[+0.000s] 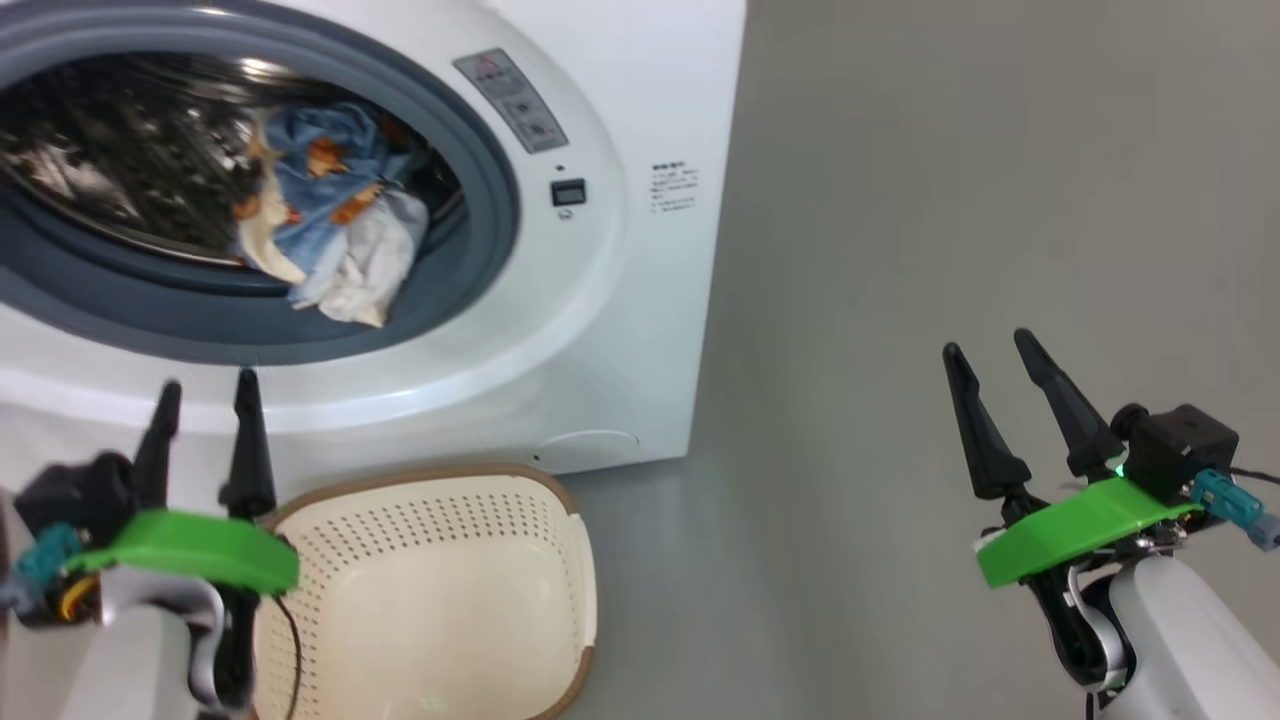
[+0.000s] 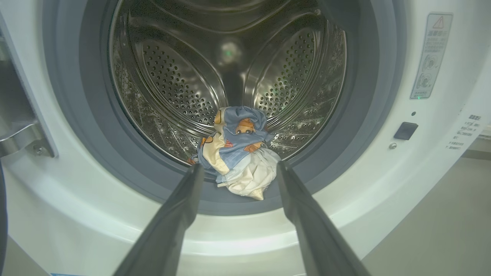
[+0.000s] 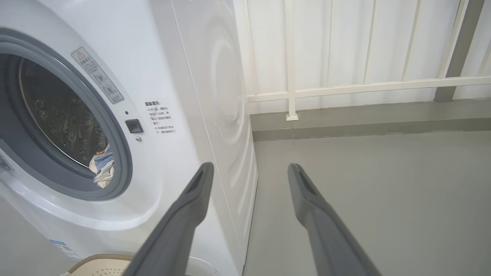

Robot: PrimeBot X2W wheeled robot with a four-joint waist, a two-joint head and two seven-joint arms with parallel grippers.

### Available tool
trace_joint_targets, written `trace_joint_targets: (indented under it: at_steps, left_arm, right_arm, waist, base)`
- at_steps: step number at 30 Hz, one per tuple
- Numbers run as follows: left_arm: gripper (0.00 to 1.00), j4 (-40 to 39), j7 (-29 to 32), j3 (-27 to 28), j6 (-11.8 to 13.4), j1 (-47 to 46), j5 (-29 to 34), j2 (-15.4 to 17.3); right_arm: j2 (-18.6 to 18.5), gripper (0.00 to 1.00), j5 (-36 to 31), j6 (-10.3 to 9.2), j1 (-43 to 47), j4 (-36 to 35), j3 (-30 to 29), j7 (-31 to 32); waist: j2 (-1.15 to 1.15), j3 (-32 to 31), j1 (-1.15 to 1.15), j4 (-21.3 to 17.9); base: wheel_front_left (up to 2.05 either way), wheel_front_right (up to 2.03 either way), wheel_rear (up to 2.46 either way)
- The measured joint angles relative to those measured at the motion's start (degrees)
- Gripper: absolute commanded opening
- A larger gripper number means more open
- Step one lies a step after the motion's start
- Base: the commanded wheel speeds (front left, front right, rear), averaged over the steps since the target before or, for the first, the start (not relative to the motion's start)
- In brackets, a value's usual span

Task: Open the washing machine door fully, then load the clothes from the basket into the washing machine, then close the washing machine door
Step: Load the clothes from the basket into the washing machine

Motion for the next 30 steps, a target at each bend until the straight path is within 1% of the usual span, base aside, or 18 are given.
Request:
trace_joint_targets:
  at_steps: [7,10,14,30]
  left_arm:
    - [1.00,-4.0,0.0,0.4,0.0,6.6,0.5,-1.1]
    - [1.00,-5.8,0.0,0.8,0.0,8.5,0.8,-1.5]
    - [1.00,-7.8,0.0,1.1,0.0,9.9,0.9,-2.2]
    - [1.00,-10.5,0.0,1.3,0.1,12.1,1.1,-3.5]
  right_arm:
    - [-1.6,1.00,0.3,0.00,1.6,0.3,0.0,0.0]
    - [-2.2,1.00,1.6,0.00,2.0,0.3,0.1,0.0]
    - [-2.7,1.00,1.6,0.00,2.0,-0.4,0.2,0.0]
    - [-3.4,1.00,1.5,0.00,2.1,-1.7,0.2,0.0]
  waist:
    - [0.00,-3.5,0.00,2.3]
    - [0.00,-4.5,0.00,3.0]
    - [0.00,-5.0,0.00,3.9]
    - [0.00,-5.1,0.01,3.8]
  base:
    - [0.00,0.00,0.00]
    - [0.00,0.00,0.00]
    - [0.00,0.00,0.00]
    - [0.00,0.00,0.00]
